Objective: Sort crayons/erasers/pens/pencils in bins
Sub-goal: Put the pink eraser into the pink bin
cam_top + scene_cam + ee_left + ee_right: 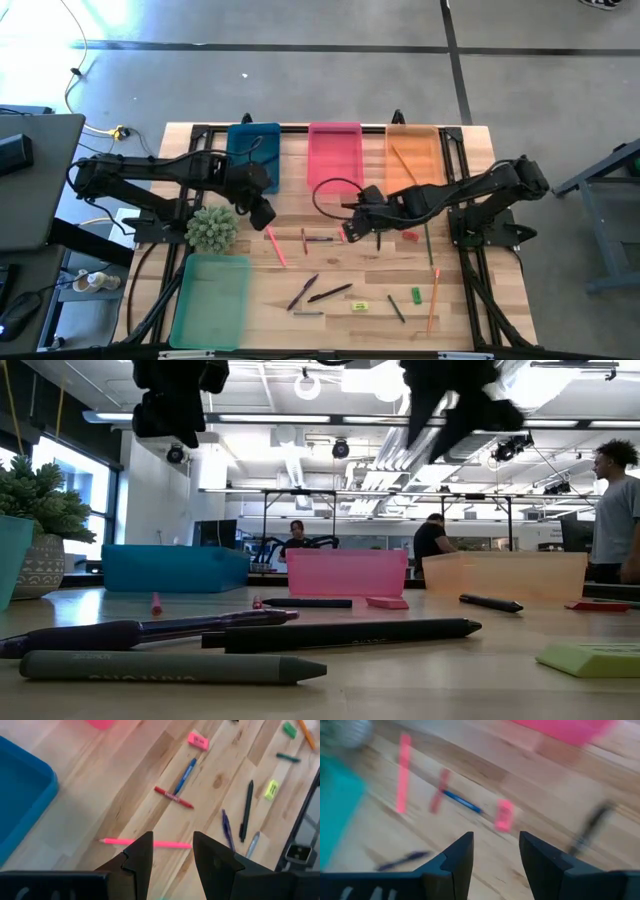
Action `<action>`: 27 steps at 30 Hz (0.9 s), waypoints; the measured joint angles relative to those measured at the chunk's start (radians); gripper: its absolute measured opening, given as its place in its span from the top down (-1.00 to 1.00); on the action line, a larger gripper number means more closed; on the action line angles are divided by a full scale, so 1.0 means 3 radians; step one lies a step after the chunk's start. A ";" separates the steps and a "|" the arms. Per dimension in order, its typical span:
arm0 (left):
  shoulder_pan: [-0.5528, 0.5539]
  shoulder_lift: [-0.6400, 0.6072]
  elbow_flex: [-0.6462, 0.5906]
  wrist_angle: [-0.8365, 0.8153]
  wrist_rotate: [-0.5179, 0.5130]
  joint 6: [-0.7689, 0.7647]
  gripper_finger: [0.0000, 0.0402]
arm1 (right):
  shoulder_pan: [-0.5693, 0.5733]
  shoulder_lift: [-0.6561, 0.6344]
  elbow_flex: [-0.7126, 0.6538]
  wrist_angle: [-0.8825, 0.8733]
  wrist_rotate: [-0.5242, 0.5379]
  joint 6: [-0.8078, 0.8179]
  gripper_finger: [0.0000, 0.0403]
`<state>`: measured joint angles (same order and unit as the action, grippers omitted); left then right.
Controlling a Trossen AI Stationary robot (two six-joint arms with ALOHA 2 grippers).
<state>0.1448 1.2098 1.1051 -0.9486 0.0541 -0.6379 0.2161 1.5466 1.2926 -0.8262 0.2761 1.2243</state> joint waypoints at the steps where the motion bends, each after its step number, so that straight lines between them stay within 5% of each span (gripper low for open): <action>1: 0.0001 -0.0001 0.0036 -0.0077 0.0007 0.0055 0.37 | -0.0033 0.0021 0.0001 0.0140 -0.0013 -0.0060 0.25; 11: 0.0177 -0.0001 0.0246 -0.0606 -0.0358 0.0511 0.37 | -0.0299 0.0488 0.0305 0.0328 -0.0353 -0.0496 0.32; 27: 0.0597 -0.0001 0.0246 -0.0965 -0.0456 0.0947 0.37 | -0.0256 0.1059 0.0334 0.0200 -0.0540 -0.0143 0.32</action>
<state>0.3238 1.2095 1.1790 -1.2381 -0.0826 -0.3539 0.1392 1.8643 1.3930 -0.7662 0.1143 1.1815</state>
